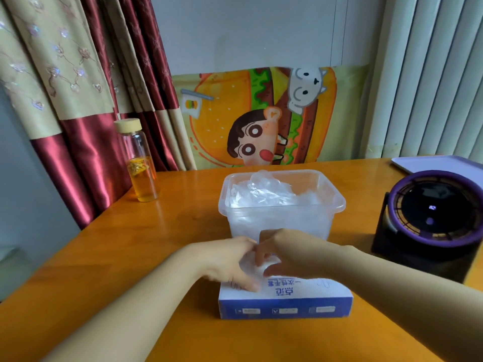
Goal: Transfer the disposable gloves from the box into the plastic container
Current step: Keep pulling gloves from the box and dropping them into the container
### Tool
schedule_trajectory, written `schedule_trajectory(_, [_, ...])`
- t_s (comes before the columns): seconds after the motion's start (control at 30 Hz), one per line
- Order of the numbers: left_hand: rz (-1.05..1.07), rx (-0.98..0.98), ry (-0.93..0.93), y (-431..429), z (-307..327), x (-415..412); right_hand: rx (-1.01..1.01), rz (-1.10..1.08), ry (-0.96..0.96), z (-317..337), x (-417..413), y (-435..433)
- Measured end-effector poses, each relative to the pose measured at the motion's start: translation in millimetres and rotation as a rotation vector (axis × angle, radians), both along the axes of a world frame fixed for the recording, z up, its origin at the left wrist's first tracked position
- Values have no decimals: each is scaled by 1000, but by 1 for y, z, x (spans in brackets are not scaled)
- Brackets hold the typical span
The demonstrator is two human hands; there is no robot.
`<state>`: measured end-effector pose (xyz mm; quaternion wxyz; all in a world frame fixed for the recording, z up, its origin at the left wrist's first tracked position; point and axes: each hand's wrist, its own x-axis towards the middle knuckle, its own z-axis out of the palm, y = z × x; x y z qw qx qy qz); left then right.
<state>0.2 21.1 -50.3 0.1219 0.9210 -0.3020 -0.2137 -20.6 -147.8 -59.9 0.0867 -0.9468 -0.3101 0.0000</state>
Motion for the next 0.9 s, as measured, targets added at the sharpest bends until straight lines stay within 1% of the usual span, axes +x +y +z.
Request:
schedule_trajectory(0.1, [-18, 9, 4, 1, 1, 0, 49, -31, -35, -2, 2, 0])
schedule_trajectory(0.23, [-10, 21, -6, 1, -3, 3, 128, -111, -29, 8, 1, -7])
schedule_trajectory(0.33, [-12, 30, 2, 3, -3, 4, 176, -103, -24, 18, -5, -9])
schedule_trajectory(0.4, [-33, 16, -1, 2, -2, 3, 234, -96, -41, 25, -6, -10])
schedule_trajectory(0.5, [-52, 2, 8, 0, -3, 2, 366, -110, -117, 32, -4, -12])
schedule_trajectory(0.6, [-47, -6, 19, 0, -4, 2, 430, -147, -109, 34, -1, -19])
schedule_trajectory(0.67, [-43, -5, 22, 1, -3, 3, 575, -160, -126, 41, 1, -22])
schedule_trajectory(0.73, [-43, 23, 44, 1, -2, 2, 819, -179, -185, 56, 2, -25])
schedule_trajectory(0.77, [-42, 29, 49, 0, 0, 1, 905, -179, -210, 67, 2, -27])
schedule_trajectory(0.8, [-32, 25, 56, 1, 2, 1, 935, -168, -220, 77, 2, -28])
schedule_trajectory(0.9, [5, -70, 12, 5, 19, -4, 849, -128, -173, 98, 1, -30])
